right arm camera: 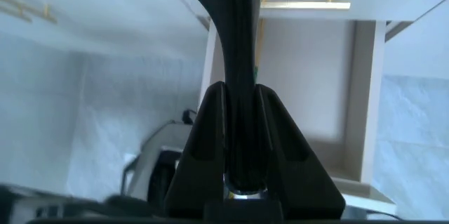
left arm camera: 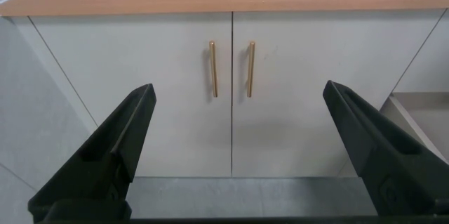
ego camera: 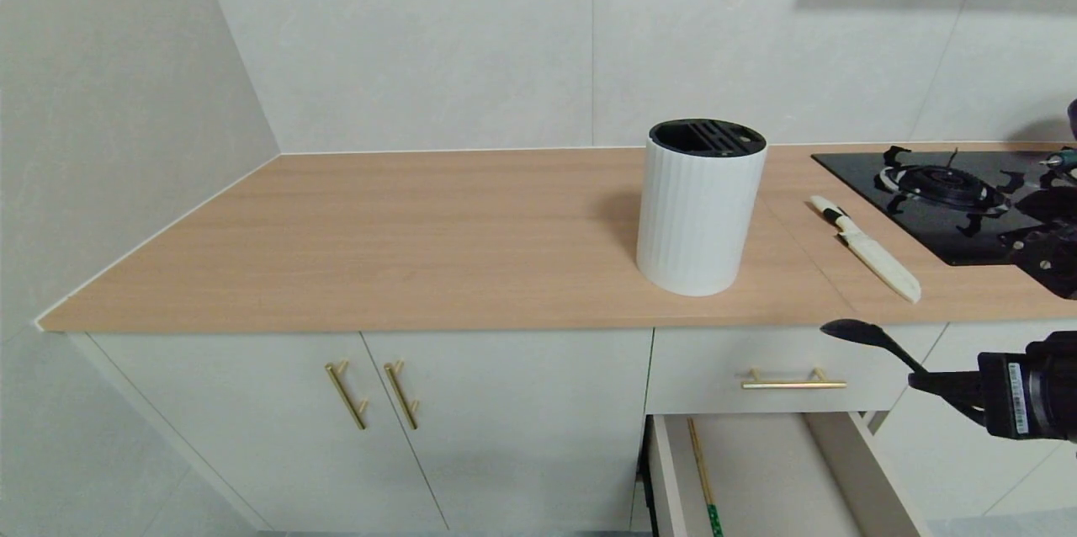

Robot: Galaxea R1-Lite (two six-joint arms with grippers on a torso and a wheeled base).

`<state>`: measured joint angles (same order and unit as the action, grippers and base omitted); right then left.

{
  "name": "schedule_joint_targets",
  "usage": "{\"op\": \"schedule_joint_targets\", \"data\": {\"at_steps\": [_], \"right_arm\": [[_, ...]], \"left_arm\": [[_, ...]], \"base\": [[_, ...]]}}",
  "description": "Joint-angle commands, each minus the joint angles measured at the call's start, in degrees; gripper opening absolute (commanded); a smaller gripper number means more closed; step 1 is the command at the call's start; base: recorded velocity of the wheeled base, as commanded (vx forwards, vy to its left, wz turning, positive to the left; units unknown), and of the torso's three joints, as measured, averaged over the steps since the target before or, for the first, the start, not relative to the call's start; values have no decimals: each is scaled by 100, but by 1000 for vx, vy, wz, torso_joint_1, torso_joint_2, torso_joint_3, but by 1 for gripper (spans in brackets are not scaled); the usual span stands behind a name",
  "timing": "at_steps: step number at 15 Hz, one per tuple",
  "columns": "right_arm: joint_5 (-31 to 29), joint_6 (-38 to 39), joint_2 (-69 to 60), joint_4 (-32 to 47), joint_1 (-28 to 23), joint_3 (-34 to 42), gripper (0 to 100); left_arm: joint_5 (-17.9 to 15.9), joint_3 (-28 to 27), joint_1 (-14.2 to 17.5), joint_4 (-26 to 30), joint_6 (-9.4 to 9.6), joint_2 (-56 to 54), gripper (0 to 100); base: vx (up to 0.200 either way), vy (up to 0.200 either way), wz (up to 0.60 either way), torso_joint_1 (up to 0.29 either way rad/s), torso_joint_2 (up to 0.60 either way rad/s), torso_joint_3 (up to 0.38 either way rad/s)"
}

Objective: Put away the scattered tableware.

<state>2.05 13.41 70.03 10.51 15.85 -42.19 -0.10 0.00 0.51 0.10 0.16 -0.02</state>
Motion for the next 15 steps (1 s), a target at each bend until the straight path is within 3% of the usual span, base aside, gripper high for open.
{"op": "schedule_joint_targets", "data": {"at_steps": [1, 6, 15], "right_arm": [[68, -277, -78, -14, 41, 238, 0], [68, -409, 204, -40, 68, 431, 0], [68, -488, 467, -49, 252, 528, 0]], "left_arm": [[1, 0, 2, -1, 2, 2, 100], [1, 0, 2, -1, 2, 2, 100], [1, 0, 2, -1, 2, 2, 100]], "base": [[0, 0, 0, 0, 0, 0], [0, 0, 0, -19, 43, 27], [0, 0, 0, -185, 463, 271]]}}
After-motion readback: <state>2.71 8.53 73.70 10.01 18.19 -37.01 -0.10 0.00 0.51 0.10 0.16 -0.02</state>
